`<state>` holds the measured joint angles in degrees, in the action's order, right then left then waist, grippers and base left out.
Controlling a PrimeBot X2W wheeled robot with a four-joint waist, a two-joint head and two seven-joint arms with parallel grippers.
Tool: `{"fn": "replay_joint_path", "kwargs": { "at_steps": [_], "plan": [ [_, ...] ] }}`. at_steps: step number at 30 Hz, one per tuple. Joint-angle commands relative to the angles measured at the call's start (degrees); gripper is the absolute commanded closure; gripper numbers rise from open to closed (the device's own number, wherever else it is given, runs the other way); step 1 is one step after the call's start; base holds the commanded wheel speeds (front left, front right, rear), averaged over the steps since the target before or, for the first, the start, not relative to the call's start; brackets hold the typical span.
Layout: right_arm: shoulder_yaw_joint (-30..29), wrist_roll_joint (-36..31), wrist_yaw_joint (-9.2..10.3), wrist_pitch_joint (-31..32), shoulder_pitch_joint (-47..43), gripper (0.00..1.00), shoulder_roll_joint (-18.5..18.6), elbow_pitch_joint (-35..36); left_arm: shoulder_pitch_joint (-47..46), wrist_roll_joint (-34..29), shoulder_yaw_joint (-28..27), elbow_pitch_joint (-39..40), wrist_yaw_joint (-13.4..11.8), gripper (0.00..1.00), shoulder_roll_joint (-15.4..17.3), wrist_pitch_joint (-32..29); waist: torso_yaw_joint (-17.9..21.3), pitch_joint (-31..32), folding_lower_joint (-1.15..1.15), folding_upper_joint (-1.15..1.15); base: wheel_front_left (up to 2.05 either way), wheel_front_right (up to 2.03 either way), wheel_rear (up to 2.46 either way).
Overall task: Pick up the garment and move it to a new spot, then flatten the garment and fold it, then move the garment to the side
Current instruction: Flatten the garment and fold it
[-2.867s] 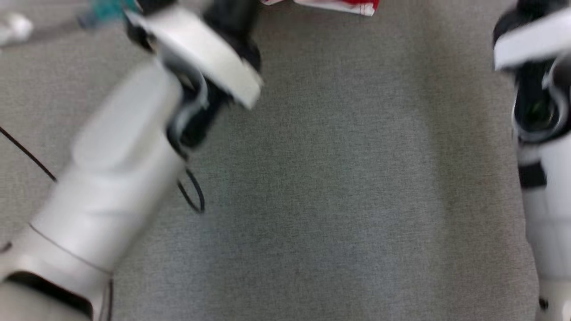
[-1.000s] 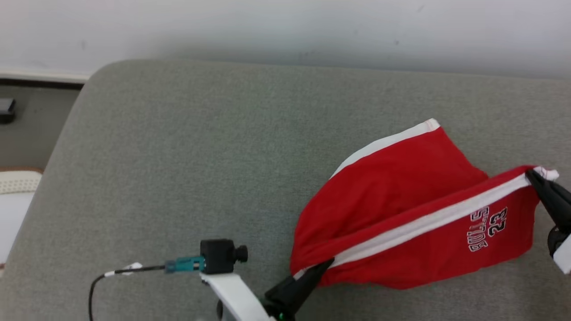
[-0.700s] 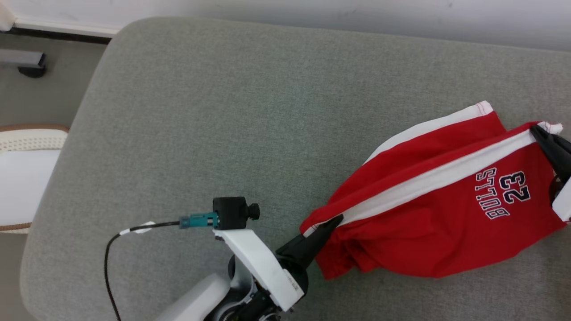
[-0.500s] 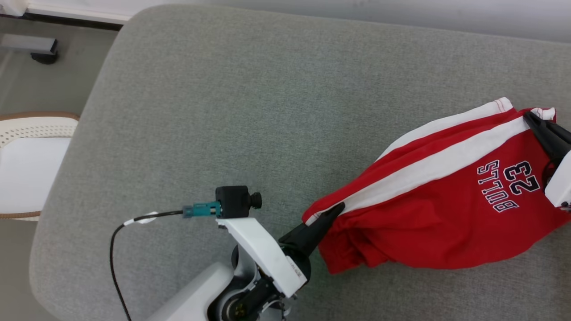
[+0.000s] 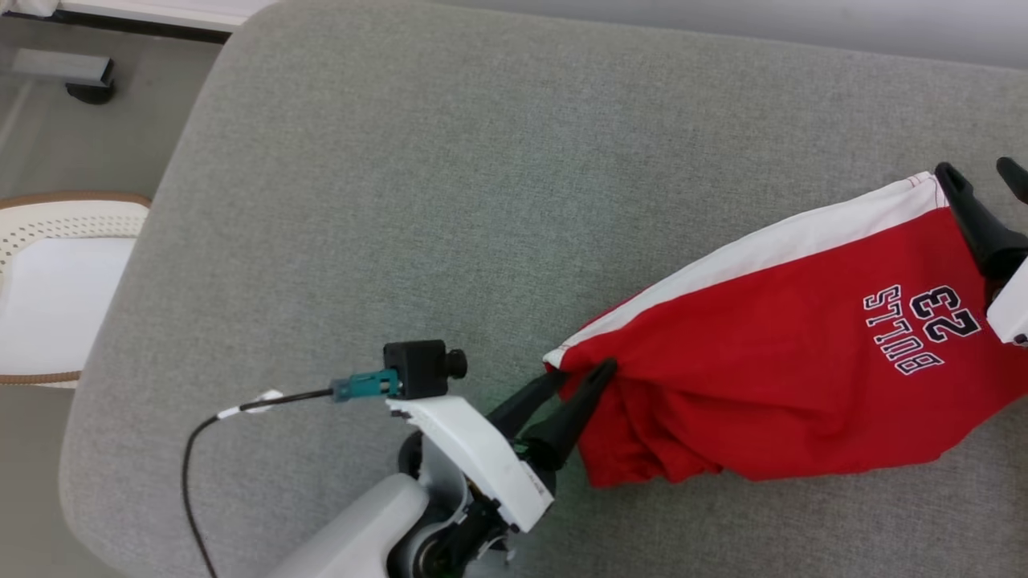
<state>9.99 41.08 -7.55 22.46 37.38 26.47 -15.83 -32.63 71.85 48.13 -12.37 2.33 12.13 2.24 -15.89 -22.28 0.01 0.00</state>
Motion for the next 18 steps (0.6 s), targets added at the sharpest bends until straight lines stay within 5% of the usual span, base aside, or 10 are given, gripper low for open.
{"fn": "replay_joint_path", "kwargs": {
  "at_steps": [1, 7, 18],
  "plan": [
    [0.13, 0.72, 0.14, -0.88, 0.02, 0.00, 0.73, -0.28, 0.49, -2.08, 0.17, -0.32, -0.62, 0.00, 1.13, 1.03, 0.21, 0.23, -0.01, 0.00, 0.00, 0.00, 0.00],
    [1.33, 2.98, 0.14, -1.54, -2.21, 0.00, 4.53, 0.78, 1.23, -9.07, 1.96, 0.54, -4.43, 0.00, 4.01, 4.55, 0.93, 1.17, -0.01, 0.00, 0.00, 0.00, 0.00],
    [4.81, 7.97, 0.14, 9.36, -7.22, 0.00, 14.41, 3.10, 4.33, -21.30, 0.47, 6.76, -12.87, 0.00, 5.47, 12.52, -0.40, 0.75, -0.01, 0.00, 0.00, 0.00, 0.00]
  ]
}}
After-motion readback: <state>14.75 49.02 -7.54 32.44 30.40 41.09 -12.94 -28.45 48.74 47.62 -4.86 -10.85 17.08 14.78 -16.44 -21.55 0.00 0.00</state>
